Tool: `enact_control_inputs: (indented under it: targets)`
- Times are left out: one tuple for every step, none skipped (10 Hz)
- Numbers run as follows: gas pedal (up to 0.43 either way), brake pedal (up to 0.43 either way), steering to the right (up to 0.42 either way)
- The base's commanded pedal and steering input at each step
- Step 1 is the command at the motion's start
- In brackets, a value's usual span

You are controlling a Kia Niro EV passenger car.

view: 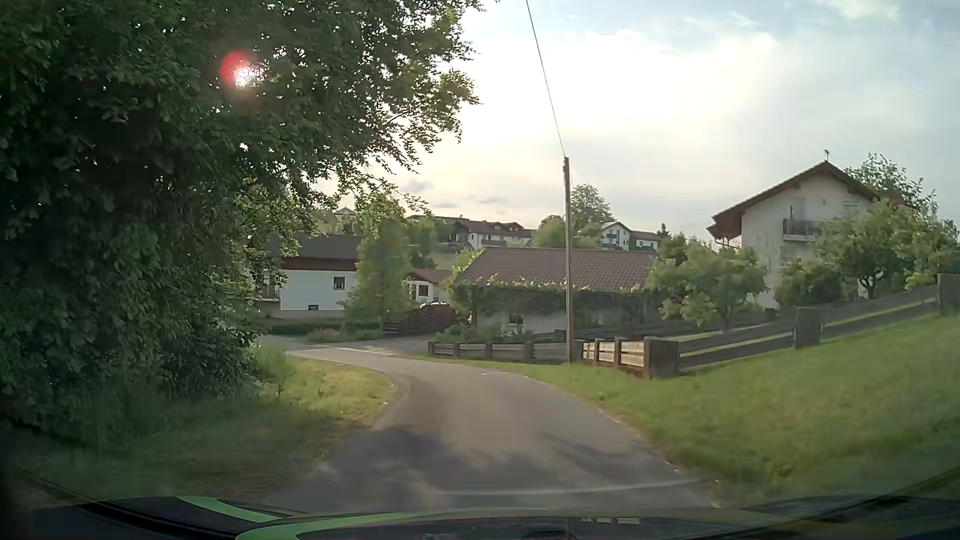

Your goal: Follow the waypoints while adhering to traffic rules and regulations

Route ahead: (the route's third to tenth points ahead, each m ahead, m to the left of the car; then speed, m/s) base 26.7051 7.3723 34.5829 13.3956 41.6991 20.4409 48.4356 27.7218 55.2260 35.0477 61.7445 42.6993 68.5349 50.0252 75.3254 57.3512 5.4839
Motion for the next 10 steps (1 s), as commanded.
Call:
enact_control_inputs:
  targets:
    - [0.000, 0.000, -0.005]
    - [0.000, 0.000, -0.005]
    - [0.000, 0.000, -0.005]
    - [0.000, 0.000, -0.007]
    - [0.000, 0.000, -0.008]
    - [0.000, 0.012, -0.011]
    - [0.000, 0.037, -0.013]
    - [0.000, 0.091, -0.017]
    - [0.000, 0.122, -0.021]
    - [0.000, 0.134, -0.025]
